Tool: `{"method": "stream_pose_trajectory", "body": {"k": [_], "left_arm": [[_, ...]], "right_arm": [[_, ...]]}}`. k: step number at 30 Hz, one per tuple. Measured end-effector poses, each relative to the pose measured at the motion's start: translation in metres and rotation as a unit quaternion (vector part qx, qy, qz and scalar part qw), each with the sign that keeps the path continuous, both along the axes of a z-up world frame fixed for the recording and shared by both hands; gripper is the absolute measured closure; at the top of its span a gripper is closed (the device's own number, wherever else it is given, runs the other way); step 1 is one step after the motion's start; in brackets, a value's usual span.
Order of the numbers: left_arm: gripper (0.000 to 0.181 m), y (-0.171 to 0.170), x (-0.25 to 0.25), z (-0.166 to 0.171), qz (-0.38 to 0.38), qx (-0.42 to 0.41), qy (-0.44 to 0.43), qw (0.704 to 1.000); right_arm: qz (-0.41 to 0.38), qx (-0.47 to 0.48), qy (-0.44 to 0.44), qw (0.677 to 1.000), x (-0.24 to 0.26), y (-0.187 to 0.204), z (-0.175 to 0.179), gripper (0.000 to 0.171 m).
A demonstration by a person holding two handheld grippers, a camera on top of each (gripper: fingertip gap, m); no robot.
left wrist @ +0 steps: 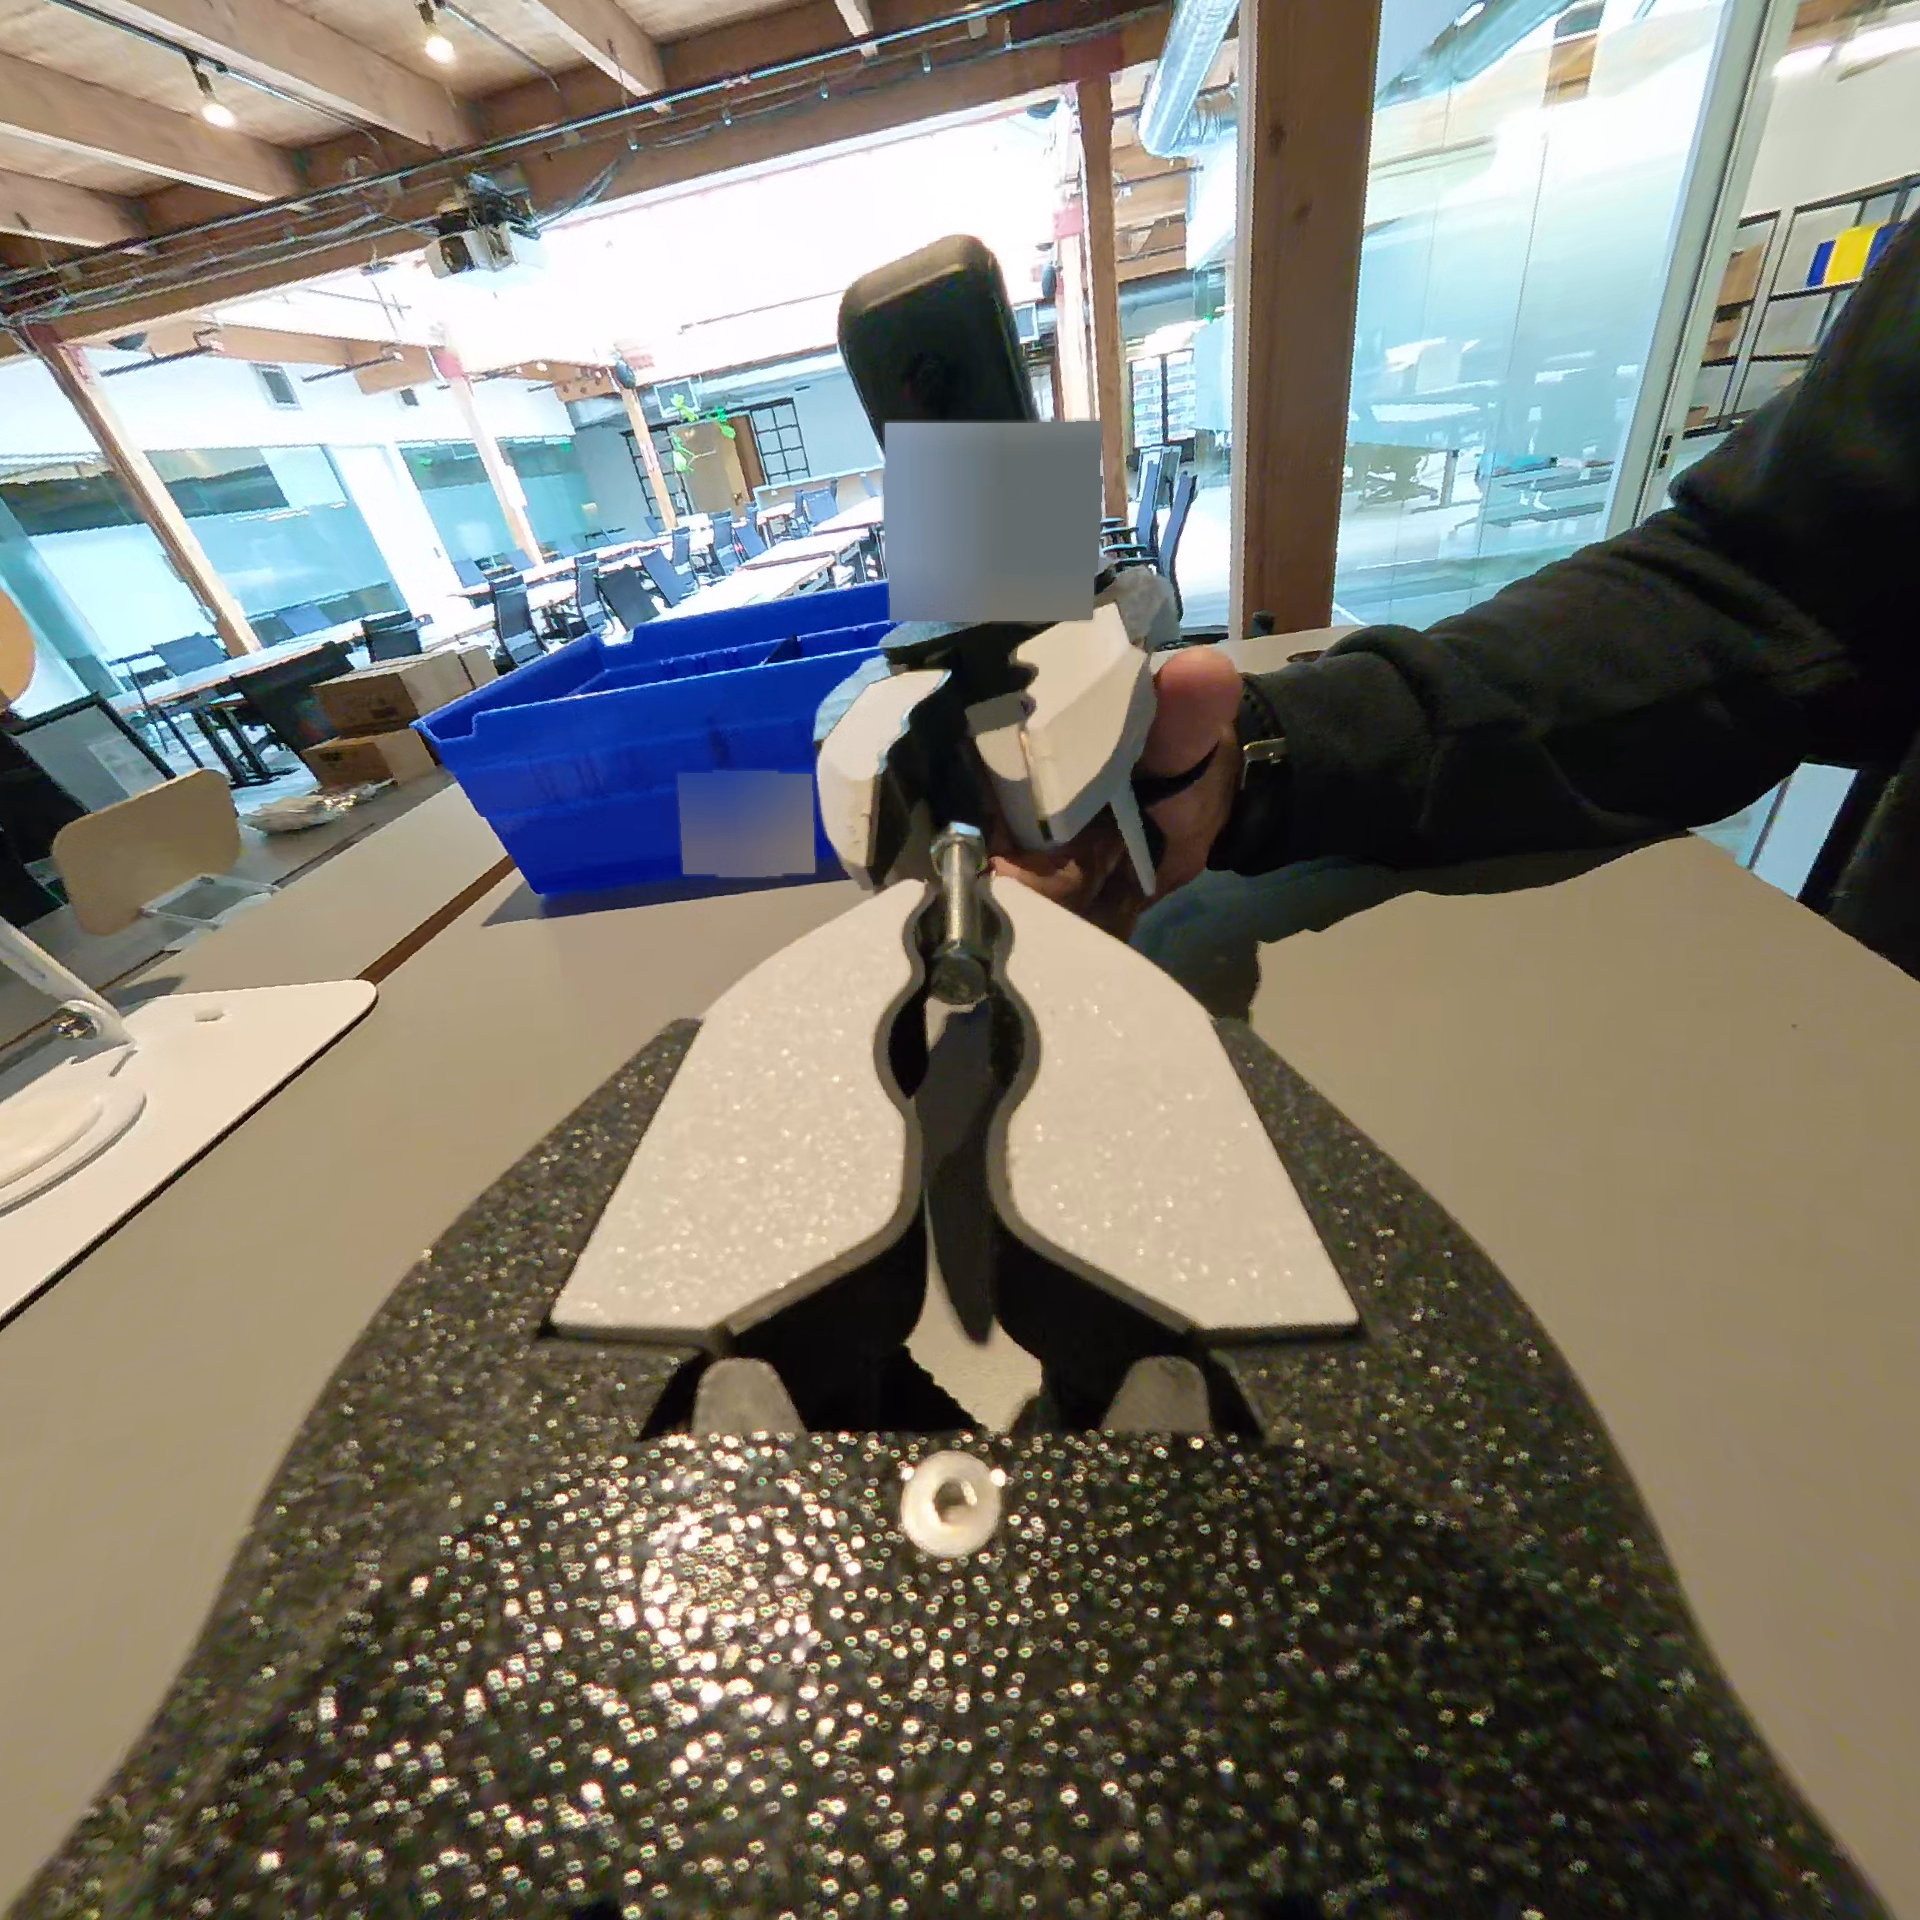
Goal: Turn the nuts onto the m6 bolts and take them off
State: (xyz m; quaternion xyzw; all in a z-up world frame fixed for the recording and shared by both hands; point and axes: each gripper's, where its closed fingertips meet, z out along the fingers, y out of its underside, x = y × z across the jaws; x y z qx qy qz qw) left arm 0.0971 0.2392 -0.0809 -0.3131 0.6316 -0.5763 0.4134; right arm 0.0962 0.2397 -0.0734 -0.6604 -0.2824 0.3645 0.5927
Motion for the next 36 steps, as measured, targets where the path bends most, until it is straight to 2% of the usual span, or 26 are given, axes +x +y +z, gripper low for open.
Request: {"method": "stream_pose_trajectory", "body": {"k": [4, 8, 11, 13, 15, 16, 17, 18, 20, 22, 25, 30, 36], "left_arm": [[0.175, -0.001, 0.000, -0.001, -0.002, 0.002, 0.002, 1.000], [0.176, -0.006, -0.001, -0.002, -0.015, -0.005, 0.013, 1.000], [0.176, -0.011, -0.002, 0.000, -0.051, -0.075, 0.051, 0.995], [0.176, -0.016, -0.004, 0.002, -0.099, -0.173, 0.104, 0.974], [0.176, -0.016, -0.004, 0.003, -0.130, -0.279, 0.150, 0.939], [0.176, -0.015, -0.003, 0.004, -0.129, -0.293, 0.149, 0.936], [0.176, -0.015, -0.003, 0.005, -0.124, -0.285, 0.143, 0.940], [0.176, -0.017, -0.004, 0.006, -0.125, -0.275, 0.135, 0.944], [0.176, -0.017, -0.003, 0.007, -0.114, -0.254, 0.116, 0.953], [0.175, -0.019, -0.006, 0.012, -0.112, -0.228, 0.087, 0.963], [0.176, -0.016, -0.007, 0.016, -0.098, -0.204, 0.061, 0.972], [0.176, -0.015, -0.009, 0.019, -0.096, -0.190, 0.046, 0.976], [0.176, -0.017, -0.007, 0.011, -0.090, -0.170, 0.065, 0.979]], "right_arm": [[0.003, 0.000, -0.017, 1.000, -0.004, 0.000, -0.004, 0.143], [0.004, 0.018, -0.041, 0.999, -0.005, -0.003, -0.004, 0.161], [-0.011, 0.078, -0.098, 0.992, -0.006, -0.006, -0.002, 0.161], [-0.044, 0.177, -0.196, 0.964, -0.008, -0.010, 0.000, 0.161], [-0.101, 0.281, -0.324, 0.898, -0.006, -0.009, 0.001, 0.161], [-0.125, 0.314, -0.370, 0.865, -0.005, -0.008, 0.002, 0.161], [-0.138, 0.323, -0.383, 0.854, -0.004, -0.007, 0.003, 0.160], [-0.138, 0.312, -0.367, 0.866, -0.005, -0.008, 0.004, 0.159], [-0.127, 0.271, -0.301, 0.905, -0.008, -0.009, 0.009, 0.141], [-0.101, 0.218, -0.242, 0.940, -0.011, -0.010, 0.010, 0.139], [-0.061, 0.148, -0.171, 0.972, -0.014, -0.012, 0.008, 0.137], [-0.012, 0.074, -0.101, 0.992, -0.018, -0.015, 0.006, 0.134], [-0.024, 0.051, -0.083, 0.995, -0.013, -0.011, 0.006, 0.137]]}}
